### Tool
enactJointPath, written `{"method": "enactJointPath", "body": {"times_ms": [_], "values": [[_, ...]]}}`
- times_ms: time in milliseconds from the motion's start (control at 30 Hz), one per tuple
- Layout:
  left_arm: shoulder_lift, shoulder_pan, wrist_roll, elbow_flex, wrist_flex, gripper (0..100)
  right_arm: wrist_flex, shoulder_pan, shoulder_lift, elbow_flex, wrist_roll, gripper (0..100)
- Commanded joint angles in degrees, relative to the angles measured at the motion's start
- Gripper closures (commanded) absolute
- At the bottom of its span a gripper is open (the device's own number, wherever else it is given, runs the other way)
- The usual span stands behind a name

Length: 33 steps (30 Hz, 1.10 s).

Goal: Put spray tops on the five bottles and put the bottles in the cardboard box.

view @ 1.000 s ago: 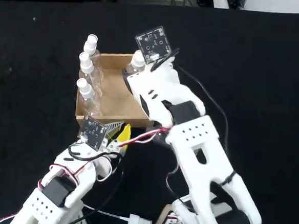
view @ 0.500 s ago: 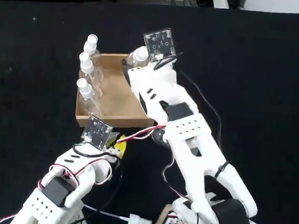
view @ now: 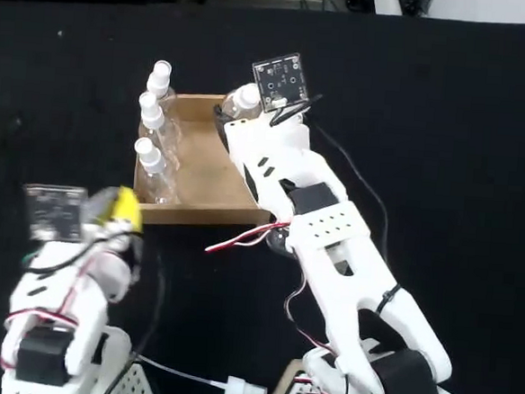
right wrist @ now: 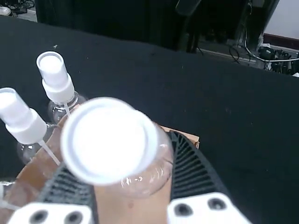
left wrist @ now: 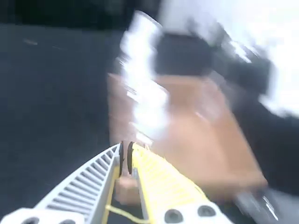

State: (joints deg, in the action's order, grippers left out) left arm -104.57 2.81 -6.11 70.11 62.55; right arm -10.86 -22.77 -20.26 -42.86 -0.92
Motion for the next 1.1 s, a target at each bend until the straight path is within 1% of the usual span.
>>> {"method": "enactJointPath", "body": {"times_ms": [0, 100, 167, 233, 300, 333, 400, 467, 700, 800, 967, 1067], "values": [[0.0, 16.9, -0.4, -2.1, -8.9, 97, 2.1, 1.3, -1.8, 0.4, -0.4, 98.8], [0.0, 23.3, -0.4, 5.7, -19.3, 97, 2.2, 1.3, -0.1, 0.7, -0.1, 98.8], [0.0, 25.4, -0.4, 13.7, -29.1, 97, 4.0, 1.3, 2.3, 0.8, 0.0, 98.8], [0.0, 25.8, -0.5, 21.1, -39.3, 97, 6.7, 1.7, 4.6, 0.8, 0.0, 98.8], [0.0, 25.6, -2.1, 27.0, -47.9, 97, 8.4, 2.4, 6.2, 0.8, 0.0, 98.8], [0.4, 25.6, -3.3, 27.3, -49.7, 97, 9.1, 2.5, 6.8, 0.9, 0.0, 98.8], [0.4, 25.6, -5.6, 27.2, -47.6, 97, 10.0, 2.6, 8.0, 0.9, 0.0, 98.8], [0.6, 25.5, -6.4, 27.2, -46.8, 97, 10.4, 2.5, 8.9, 1.2, 0.0, 98.8], [0.8, 25.5, -6.4, 27.2, -46.3, 97, 10.0, 2.5, 17.8, 6.5, 0.0, 98.8], [0.8, 25.5, -6.4, 27.2, -44.9, 97, 9.9, 2.6, 20.9, 8.9, 0.0, 98.8], [0.8, 22.9, -6.4, 27.2, -44.4, 97, 9.9, 2.5, 22.5, 10.0, 0.0, 98.8], [0.8, 22.5, -6.4, 27.2, -44.4, 97, 9.9, 2.5, 22.7, 10.0, 0.0, 98.7]]}}
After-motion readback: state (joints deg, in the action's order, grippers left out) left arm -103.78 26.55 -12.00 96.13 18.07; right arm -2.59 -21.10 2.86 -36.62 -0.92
